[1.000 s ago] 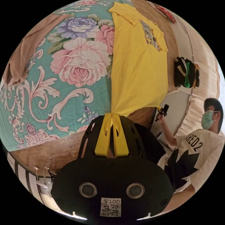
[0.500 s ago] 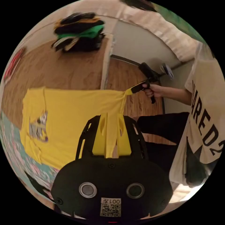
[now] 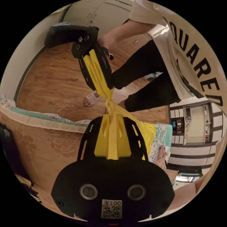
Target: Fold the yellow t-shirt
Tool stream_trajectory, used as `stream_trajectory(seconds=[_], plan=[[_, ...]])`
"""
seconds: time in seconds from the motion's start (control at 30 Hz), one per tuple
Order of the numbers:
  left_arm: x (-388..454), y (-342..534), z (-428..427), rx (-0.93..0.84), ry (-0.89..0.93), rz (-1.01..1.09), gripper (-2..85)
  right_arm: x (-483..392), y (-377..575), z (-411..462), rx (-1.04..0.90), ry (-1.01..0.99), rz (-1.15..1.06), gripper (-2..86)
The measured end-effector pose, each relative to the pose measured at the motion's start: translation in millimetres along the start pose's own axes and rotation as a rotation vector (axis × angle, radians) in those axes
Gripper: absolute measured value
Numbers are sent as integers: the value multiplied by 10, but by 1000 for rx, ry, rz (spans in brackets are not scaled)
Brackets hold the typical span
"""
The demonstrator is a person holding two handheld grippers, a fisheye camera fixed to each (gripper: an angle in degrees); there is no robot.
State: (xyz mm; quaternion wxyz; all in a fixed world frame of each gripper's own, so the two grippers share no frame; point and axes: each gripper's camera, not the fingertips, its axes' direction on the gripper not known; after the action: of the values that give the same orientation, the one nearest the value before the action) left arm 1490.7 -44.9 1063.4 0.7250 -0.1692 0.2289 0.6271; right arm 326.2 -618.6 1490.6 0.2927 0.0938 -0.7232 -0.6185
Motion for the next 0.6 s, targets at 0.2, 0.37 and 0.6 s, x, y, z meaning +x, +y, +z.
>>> stream_trajectory(seconds=[0.2,0.37,0.6], plan=[[-544,-217,-306,90,65,-46,-9,32,316,-87,222,-39,127,8],[-693,-449,-425,105,-70,-78,-9,330,793,63,488,-348,408,9],[-802,-735,-455,81,-177,-83,-8,97,842,194,464,-250,405,31]])
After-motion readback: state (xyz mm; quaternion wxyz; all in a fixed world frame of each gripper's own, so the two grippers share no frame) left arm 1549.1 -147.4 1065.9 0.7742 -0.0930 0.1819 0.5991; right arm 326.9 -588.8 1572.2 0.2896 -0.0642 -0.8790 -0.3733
